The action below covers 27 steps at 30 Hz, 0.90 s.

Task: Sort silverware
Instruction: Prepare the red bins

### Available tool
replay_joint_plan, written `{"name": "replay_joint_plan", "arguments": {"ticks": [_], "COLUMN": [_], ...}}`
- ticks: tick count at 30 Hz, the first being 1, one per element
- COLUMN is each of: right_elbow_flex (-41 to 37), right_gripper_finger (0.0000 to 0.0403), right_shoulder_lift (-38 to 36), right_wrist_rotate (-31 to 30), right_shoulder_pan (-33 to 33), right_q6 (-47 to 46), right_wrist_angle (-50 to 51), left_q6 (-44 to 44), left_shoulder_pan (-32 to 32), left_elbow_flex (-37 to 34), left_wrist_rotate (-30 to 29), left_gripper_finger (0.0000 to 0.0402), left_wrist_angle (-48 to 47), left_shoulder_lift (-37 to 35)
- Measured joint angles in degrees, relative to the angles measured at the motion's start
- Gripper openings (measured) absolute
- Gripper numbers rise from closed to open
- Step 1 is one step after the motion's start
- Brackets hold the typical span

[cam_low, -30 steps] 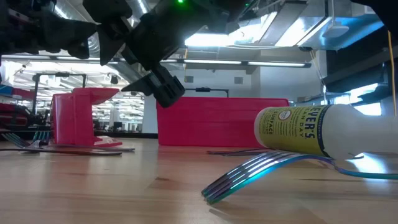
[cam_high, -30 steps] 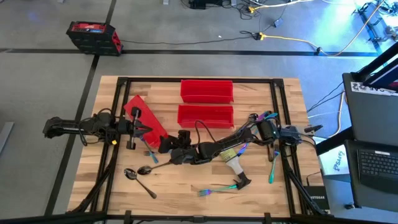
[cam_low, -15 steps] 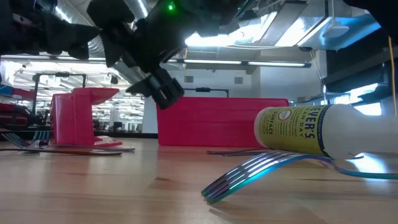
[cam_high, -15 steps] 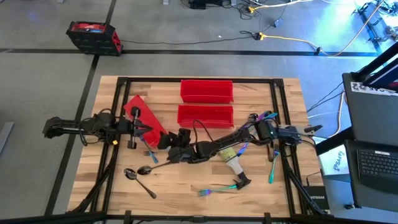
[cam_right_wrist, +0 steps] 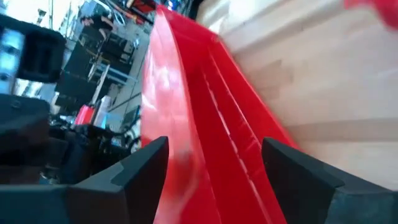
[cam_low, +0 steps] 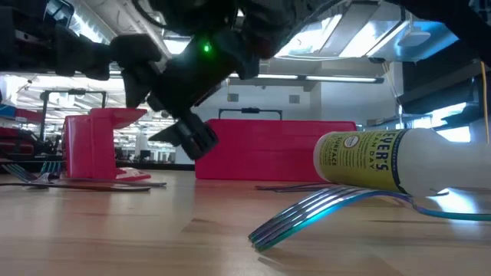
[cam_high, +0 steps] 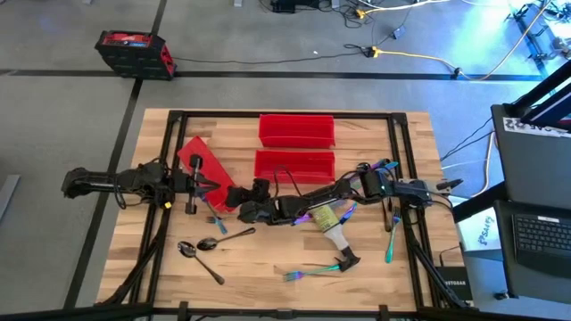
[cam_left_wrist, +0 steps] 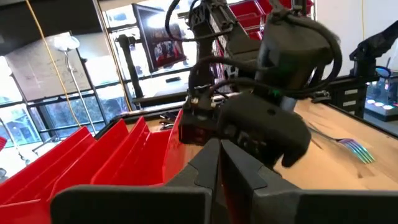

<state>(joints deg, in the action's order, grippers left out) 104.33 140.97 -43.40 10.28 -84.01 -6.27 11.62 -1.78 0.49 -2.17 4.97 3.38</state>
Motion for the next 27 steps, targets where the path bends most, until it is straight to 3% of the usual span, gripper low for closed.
{"name": "replay_joint_plan", "arguments": {"ticks": [16,27], "right_elbow_flex": [3.14,9.03], "right_gripper_finger": [0.0243,0.0243], "right_shoulder_lift": [4.55,8.90], "right_wrist_rotate": [1.22,5.61], "right_shoulder_pan": [-1.25,-1.42], "right_q6": [0.04,0.39], "right_wrist_angle": [-11.26,-11.76], "left_q6": [0.40,0.51], "left_shoulder_pan": [0.00,0.00], "left_elbow_flex": [0.00,0.00], "left_wrist_rotate": [-0.55,-1.05], "left_gripper_finger": [0.0001,0.0001], "left_wrist_angle": [-0.08,-0.27], "left_shoulder_lift": [0.04,0.06]}}
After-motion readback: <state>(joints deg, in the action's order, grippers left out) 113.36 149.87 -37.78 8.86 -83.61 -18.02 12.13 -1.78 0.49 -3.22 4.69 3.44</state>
